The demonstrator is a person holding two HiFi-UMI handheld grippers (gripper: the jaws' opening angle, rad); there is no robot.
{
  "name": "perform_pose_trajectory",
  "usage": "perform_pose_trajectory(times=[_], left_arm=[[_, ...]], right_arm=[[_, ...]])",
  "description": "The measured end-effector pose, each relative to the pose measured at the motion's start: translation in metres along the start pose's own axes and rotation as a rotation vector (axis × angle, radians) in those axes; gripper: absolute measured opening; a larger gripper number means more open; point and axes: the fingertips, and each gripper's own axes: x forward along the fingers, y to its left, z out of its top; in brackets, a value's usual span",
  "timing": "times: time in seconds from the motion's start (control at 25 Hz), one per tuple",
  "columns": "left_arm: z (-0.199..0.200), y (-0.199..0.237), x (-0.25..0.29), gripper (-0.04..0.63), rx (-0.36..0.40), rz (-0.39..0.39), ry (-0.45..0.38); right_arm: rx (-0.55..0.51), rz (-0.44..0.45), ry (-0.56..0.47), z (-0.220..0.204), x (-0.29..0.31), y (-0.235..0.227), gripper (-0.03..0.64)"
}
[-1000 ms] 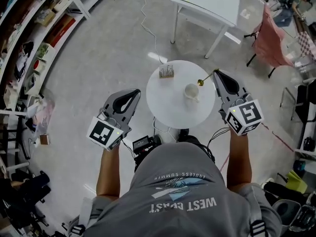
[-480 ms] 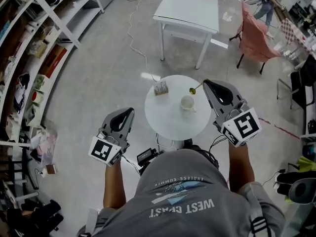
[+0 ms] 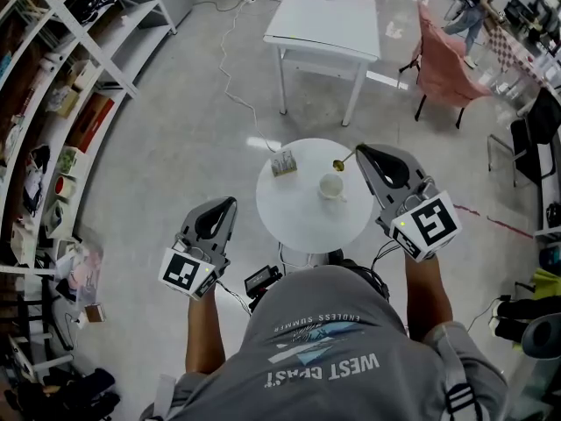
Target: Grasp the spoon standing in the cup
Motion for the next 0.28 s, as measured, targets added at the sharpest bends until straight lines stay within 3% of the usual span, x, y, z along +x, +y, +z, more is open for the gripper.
perform_pose_trajectory(times=[0.28], left_arm=[[0.0053,0.0014,0.0017,0.005,-0.020,0.004,0.003]], right_arm=[[0.006,0.004,0.011,0.0018,0.0040,-0.0024,0.003]])
